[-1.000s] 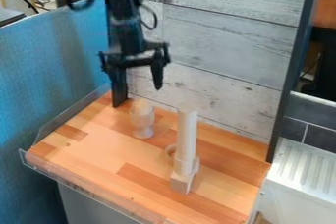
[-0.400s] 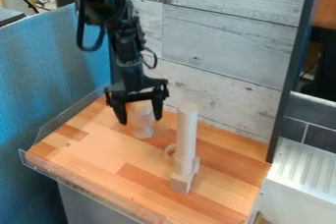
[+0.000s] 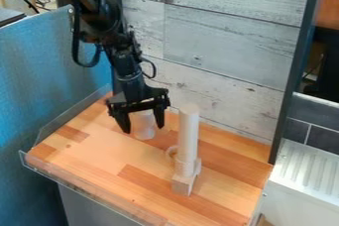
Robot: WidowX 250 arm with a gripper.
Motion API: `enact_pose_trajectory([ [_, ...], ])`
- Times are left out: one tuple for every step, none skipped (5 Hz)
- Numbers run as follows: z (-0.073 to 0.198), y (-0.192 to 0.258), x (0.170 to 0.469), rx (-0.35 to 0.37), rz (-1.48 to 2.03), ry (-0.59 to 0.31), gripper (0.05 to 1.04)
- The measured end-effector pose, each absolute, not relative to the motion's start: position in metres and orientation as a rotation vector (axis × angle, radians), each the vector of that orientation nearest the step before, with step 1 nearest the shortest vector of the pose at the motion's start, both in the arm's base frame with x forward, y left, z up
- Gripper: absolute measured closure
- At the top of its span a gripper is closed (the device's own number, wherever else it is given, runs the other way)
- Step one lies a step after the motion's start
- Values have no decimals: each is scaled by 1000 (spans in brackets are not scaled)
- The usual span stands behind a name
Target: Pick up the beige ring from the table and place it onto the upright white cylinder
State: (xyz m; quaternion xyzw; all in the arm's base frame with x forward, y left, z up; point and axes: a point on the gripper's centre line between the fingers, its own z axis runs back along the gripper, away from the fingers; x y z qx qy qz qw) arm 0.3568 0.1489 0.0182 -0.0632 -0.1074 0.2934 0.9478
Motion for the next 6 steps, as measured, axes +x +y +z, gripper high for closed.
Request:
enact_pose_trajectory([
  [8, 138, 362, -148, 608, -192, 83],
  [4, 134, 369, -164, 682, -167, 83],
  [1, 128, 373, -146, 711, -155, 83],
  [-8, 123, 376, -126, 748, -133, 83],
  [-14, 123, 380, -139, 782, -125, 83],
  [-20, 124, 382, -136, 811, -112, 83],
])
